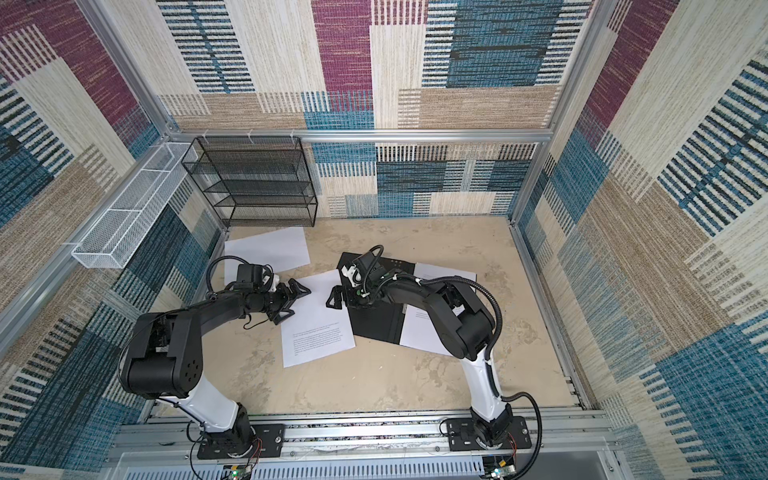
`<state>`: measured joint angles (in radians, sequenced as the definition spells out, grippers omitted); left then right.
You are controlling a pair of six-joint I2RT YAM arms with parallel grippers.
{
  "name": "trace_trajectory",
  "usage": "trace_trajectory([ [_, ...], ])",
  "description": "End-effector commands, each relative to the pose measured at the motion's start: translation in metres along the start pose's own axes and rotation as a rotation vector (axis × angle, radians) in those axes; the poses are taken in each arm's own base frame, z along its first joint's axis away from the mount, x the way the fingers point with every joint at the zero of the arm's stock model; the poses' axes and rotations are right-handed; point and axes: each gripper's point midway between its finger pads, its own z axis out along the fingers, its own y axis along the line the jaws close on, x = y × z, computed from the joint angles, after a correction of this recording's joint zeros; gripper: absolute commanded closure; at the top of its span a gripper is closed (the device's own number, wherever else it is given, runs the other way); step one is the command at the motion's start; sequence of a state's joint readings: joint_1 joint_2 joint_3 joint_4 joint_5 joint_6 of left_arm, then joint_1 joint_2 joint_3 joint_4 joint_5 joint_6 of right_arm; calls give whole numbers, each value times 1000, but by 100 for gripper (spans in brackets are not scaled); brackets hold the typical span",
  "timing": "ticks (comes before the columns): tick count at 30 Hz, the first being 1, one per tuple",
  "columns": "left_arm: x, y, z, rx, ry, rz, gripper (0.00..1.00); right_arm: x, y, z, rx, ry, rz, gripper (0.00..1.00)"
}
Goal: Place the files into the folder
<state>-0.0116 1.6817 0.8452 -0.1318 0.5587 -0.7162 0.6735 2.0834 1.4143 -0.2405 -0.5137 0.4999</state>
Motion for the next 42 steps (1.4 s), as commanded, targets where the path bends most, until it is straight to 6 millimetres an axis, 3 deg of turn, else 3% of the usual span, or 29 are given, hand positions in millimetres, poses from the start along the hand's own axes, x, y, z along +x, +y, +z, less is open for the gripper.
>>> trace_trajectory([
  [1,19,32,6,-118,50,-83,1,-6,-8,3,42,-30,27,0],
  [9,24,41,9,-145,63,-97,1,-3,-7,15,-4,-2,67,0],
  [21,28,50,13,-173,81,-124,1,-7,23,22,-184,37,87,0],
  [28,29,54,14,-187,83,-136,1,-2,40,14,-280,56,115,0],
  [37,28,59,14,-199,86,-160,1,39,42,11,-321,105,192,1],
  [42,28,62,13,-199,87,-170,1,59,54,14,-356,140,205,0],
])
